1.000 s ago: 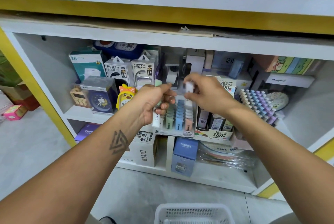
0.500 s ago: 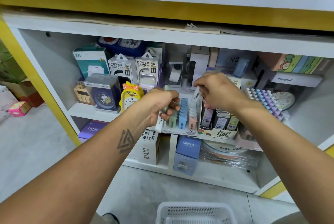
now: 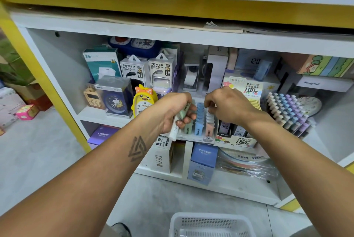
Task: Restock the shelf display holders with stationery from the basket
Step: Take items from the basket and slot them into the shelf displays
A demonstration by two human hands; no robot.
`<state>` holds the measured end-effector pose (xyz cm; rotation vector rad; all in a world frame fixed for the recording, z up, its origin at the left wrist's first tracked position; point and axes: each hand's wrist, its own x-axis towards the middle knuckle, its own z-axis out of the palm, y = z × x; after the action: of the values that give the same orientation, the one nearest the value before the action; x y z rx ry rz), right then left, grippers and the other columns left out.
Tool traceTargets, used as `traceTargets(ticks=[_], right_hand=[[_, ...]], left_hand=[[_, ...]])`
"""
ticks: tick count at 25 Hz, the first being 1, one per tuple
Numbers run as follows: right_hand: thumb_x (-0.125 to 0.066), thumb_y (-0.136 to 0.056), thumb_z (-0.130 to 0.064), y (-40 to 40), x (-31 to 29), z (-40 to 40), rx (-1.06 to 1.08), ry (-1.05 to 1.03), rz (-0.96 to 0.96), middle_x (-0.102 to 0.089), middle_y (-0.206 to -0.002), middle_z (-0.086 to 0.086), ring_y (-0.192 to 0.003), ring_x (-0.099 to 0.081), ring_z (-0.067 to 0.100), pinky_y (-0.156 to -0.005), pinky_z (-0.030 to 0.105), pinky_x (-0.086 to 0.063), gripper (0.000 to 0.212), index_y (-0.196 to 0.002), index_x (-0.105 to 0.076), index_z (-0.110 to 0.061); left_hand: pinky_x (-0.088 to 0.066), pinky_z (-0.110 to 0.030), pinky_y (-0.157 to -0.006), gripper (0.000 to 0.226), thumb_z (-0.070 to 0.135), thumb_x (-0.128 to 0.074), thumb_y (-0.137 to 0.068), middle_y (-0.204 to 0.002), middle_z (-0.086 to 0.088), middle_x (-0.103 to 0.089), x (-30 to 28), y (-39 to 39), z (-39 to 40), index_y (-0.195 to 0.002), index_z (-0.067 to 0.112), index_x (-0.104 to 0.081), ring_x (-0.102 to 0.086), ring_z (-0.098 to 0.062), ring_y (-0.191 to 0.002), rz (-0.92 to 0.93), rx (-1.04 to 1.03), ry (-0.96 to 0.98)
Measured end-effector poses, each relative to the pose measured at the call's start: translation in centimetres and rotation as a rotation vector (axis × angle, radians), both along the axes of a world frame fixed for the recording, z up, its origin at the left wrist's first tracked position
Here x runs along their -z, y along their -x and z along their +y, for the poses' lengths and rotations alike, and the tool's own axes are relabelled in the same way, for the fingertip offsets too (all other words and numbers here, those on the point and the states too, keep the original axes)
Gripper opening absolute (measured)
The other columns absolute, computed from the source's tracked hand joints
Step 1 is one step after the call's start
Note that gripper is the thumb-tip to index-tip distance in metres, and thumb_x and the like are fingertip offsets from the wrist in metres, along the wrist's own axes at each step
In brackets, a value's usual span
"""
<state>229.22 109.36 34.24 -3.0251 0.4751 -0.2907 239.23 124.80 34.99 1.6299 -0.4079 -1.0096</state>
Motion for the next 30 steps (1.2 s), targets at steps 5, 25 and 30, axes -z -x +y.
traceTargets(ticks=[5, 25, 30], right_hand=[[-0.065, -0.087, -0.009, 0.0, 0.6, 0.1, 0.016, 0.073, -0.003, -0.064, -0.087, 0.002, -0.082, -0.060, 0.028, -0.069, 0.034, -0.042, 0.013, -0.090, -0.065, -0.021], [-0.077, -0.086, -0.015, 0.8, -2.4, 0.1, 0.098, -0.918, -0.343, -0.072, -0.070, 0.001, -0.057, -0.060, 0.004, -0.055, 0.020, -0.044, 0.008, -0.091, -0.074, -0.010], [-0.079, -0.084, -0.018, 0.4, -3.1, 1.2, -0.125, -0.473, -0.166, -0.069, -0.100, -0.014, -0.071, -0.055, 0.006, -0.067, 0.021, -0.047, 0.040, -0.122, -0.069, -0.027]], left_hand=[[-0.023, -0.017, -0.036, 0.023, 0.011, -0.040, -0.097, -0.062, -0.015, -0.064, 0.0, 0.1, 0.0, -0.104, 0.000, -0.059, -0.041, -0.018, -0.043, 0.020, -0.006, 0.017], [-0.024, -0.018, -0.035, 0.008, -0.004, -0.053, -0.095, -0.073, -0.023, -0.070, -0.7, -0.5, 0.7, -0.103, -0.003, -0.053, -0.043, -0.014, -0.042, -0.020, -0.115, 0.184], [-0.023, -0.016, -0.034, 0.004, 0.005, -0.064, -0.092, -0.061, -0.011, -0.066, -0.5, -0.7, 1.0, -0.092, 0.001, -0.061, -0.040, -0.012, -0.040, -0.192, -0.103, 0.160]])
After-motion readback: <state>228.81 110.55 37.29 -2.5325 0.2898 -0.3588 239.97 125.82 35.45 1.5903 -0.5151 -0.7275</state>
